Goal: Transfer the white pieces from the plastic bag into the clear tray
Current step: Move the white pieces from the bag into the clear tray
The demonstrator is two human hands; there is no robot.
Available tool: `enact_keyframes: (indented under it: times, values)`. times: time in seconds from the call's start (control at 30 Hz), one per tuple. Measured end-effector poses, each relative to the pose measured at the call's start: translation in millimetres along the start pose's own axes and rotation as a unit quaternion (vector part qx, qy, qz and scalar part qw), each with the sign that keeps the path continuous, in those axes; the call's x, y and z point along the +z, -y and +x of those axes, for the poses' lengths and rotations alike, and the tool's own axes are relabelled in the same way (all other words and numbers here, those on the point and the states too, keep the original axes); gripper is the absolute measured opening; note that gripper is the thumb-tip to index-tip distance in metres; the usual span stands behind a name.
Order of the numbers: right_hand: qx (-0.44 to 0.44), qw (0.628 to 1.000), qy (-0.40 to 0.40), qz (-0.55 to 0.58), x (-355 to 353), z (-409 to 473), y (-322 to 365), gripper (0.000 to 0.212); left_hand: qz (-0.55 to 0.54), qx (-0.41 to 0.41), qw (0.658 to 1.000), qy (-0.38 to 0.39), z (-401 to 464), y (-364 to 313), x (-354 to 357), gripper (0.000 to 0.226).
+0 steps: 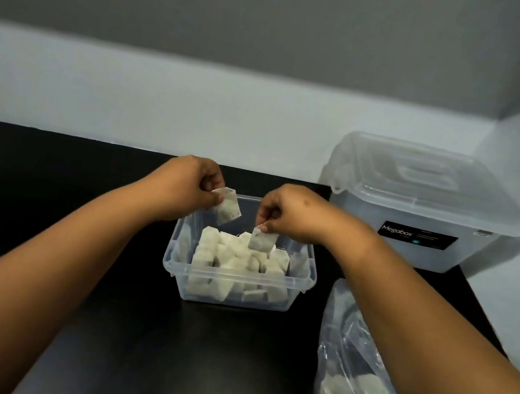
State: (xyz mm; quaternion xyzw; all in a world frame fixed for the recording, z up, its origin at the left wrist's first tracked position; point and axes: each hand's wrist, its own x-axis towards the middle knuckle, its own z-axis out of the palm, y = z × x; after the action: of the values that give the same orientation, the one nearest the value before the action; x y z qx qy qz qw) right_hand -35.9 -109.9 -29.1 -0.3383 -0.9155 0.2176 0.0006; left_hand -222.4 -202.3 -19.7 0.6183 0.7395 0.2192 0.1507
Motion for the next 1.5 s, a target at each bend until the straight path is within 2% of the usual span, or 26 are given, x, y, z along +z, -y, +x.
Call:
enact_keyframes:
  times: [0.2, 0.33, 0.67, 0.77, 0.87, 1.0, 1.23, 1.4, 1.5]
  values:
    - [0.049, 0.984, 0.168, -0.018, 40, 31, -5, 0.007, 0.035, 0.026, 0.991, 0.127, 10, 24, 8, 0.007]
    - [0.080, 0.970, 0.222, -0.052, 61, 43, -8, 0.011, 0.043, 0.037, 0.978, 0.202, 18, 27, 18, 0.008]
    - [0.137, 0.976, 0.155, -0.072, 76, 56, -14, 0.020, 0.055, 0.018, 0.938, 0.342, 45, 21, 52, 0.012]
    - [0.125, 0.980, 0.131, -0.088, 69, 51, -15, 0.027, 0.100, -0.009, 0.911, 0.399, 53, 22, 68, 0.014]
    - [0.128, 0.985, 0.104, -0.055, 61, 44, -18, 0.023, 0.133, -0.036, 0.895, 0.423, 59, 22, 80, 0.015]
    - [0.118, 0.990, 0.074, -0.023, 54, 35, -18, 0.019, 0.187, -0.034, 0.886, 0.423, 64, 23, 90, 0.022]
    - [0.113, 0.992, 0.055, -0.003, 47, 18, -14, 0.021, 0.225, -0.010, 0.907, 0.357, 63, 23, 87, 0.021]
    - [0.081, 0.995, 0.026, 0.048, 26, -11, -7, 0.021, 0.243, 0.045, 0.942, 0.227, 50, -6, 65, 0.023]
    - [0.071, 0.996, 0.001, 0.056, 12, -37, -9, 0.019, 0.188, 0.050, 0.971, 0.136, 33, -34, 52, 0.025]
